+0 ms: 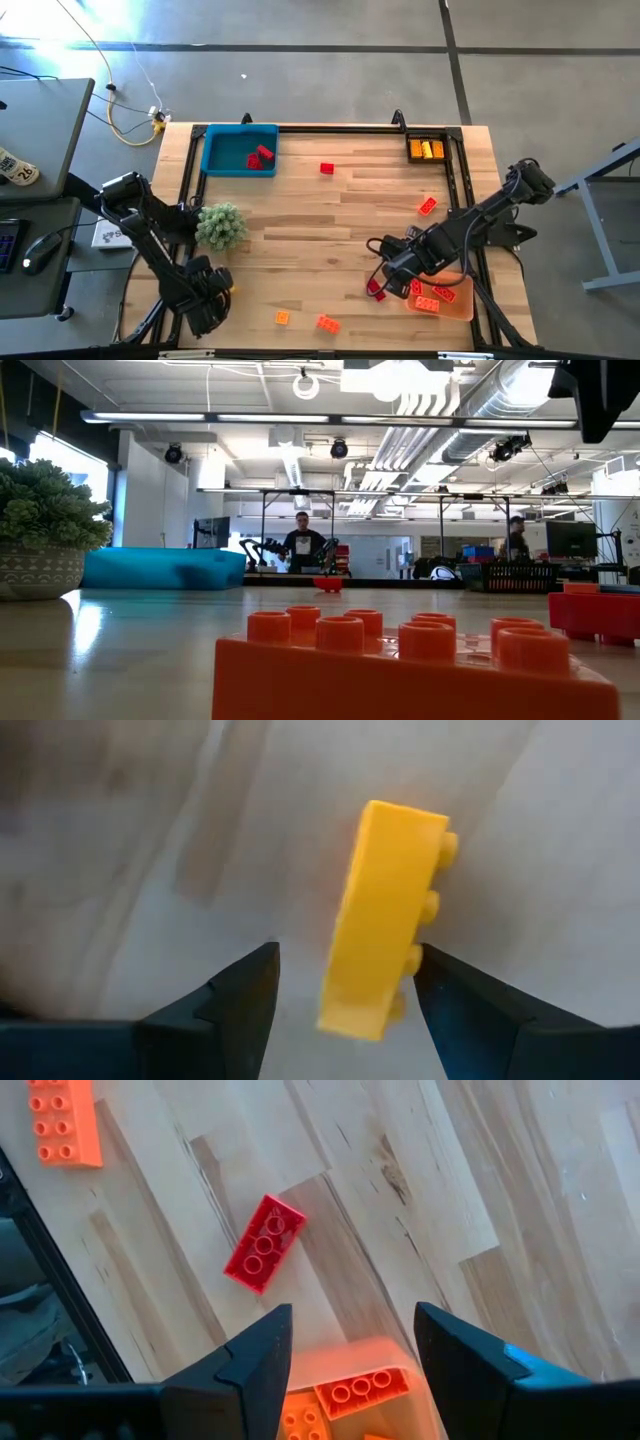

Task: Sort & place blocks by color
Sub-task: Put the yellow game piece into the black bin

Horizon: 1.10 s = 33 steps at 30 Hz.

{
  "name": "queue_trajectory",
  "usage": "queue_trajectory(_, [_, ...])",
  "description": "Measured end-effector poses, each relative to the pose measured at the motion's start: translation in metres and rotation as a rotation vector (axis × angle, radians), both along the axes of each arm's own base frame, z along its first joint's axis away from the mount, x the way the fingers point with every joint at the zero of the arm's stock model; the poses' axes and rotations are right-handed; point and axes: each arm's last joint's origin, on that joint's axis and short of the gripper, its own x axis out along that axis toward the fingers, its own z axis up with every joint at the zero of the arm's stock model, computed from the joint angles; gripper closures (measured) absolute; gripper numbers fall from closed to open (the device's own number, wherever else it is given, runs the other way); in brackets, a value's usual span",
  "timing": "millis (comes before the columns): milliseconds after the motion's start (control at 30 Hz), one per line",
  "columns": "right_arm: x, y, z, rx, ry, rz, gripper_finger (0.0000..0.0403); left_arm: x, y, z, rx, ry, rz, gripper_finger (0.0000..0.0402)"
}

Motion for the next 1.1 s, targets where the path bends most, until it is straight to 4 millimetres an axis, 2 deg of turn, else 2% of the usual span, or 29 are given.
queue_trajectory(200, [0.003,-0.004,0.0,0.0,0.0,-0.017,0.0206,0.003,0.0,-0.01,-0.06,-0.045,0.007,0.0223])
queue_trajectory(500, [0.01,-0.015,0.0,0.0,-0.009,-0.044,0.0206,0.01,0.002,-0.009,-0.1,-0.043,-0.01,0.0336])
queue_trajectory(600, [0.016,-0.02,0.001,0.01,-0.045,-0.034,0.0206,0.017,0.001,-0.004,-0.151,-0.109,0.002,0.0337])
queue_trajectory(767, [0.031,-0.027,0.004,0.035,-0.144,0.072,0.0206,0.029,0.008,0.016,-0.207,-0.247,0.0,0.0337])
queue_trajectory(1100, [0.061,-0.043,0.017,0.0,-0.414,0.293,0.0206,0.055,0.052,0.063,-0.181,-0.54,-0.001,0.0336])
